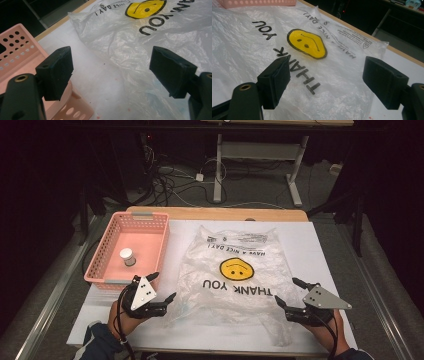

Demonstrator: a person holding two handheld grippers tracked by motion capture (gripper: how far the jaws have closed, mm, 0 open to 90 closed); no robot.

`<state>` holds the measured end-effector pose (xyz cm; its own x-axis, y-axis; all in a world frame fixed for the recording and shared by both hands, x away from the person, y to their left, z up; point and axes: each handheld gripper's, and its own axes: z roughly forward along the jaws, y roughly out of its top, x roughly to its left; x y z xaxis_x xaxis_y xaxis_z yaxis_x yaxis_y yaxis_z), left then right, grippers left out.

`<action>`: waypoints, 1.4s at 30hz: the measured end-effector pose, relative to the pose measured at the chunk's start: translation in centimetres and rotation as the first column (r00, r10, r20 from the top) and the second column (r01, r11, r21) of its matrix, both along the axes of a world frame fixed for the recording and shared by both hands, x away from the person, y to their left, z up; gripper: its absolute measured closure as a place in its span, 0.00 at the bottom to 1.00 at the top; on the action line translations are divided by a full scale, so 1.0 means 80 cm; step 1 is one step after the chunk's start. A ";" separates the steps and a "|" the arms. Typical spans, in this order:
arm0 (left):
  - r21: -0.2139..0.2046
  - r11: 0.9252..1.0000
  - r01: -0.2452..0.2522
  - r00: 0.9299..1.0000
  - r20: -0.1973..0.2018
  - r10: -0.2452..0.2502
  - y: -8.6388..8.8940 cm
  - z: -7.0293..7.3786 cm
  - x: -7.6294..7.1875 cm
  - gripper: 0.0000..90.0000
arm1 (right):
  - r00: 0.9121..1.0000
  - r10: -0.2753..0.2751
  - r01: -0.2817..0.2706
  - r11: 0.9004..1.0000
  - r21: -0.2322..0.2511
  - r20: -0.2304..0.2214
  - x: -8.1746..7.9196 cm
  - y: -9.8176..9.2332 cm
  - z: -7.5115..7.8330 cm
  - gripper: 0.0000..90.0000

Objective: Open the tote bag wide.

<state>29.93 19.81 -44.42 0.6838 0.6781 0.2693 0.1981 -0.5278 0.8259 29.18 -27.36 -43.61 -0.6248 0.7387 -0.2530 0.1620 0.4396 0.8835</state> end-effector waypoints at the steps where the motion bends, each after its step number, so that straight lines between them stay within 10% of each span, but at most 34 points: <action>1: -0.002 1.000 0.000 1.000 -0.001 0.000 0.000 0.000 0.000 0.21 | 1.000 -0.002 0.002 1.000 0.000 0.001 0.000 0.000 0.000 0.26; 17: 0.013 1.000 -0.002 1.000 0.001 0.002 0.003 -0.001 -0.011 0.21 | 0.995 -0.098 0.098 0.995 -0.017 -0.004 0.037 -0.009 0.006 0.36; 29: -0.001 1.000 -0.004 1.000 -0.003 0.004 0.005 0.000 -0.011 0.21 | 0.965 -0.209 0.207 0.978 -0.026 -0.157 0.170 -0.024 0.011 0.52; 36: 0.000 1.000 0.004 1.000 -0.014 -0.004 0.003 -0.002 -0.010 0.21 | 0.927 -0.273 0.265 0.962 -0.066 -0.258 0.240 -0.011 0.000 0.56; 38: 0.000 1.000 0.005 1.000 -0.014 -0.005 0.003 -0.002 -0.011 0.21 | 0.896 -0.315 0.311 0.948 -0.065 -0.314 0.266 -0.014 -0.009 0.59; 42: 0.001 1.000 0.006 1.000 -0.017 -0.006 0.005 -0.002 -0.010 0.21 | 0.879 -0.320 0.316 0.946 -0.070 -0.353 0.284 -0.011 -0.019 0.62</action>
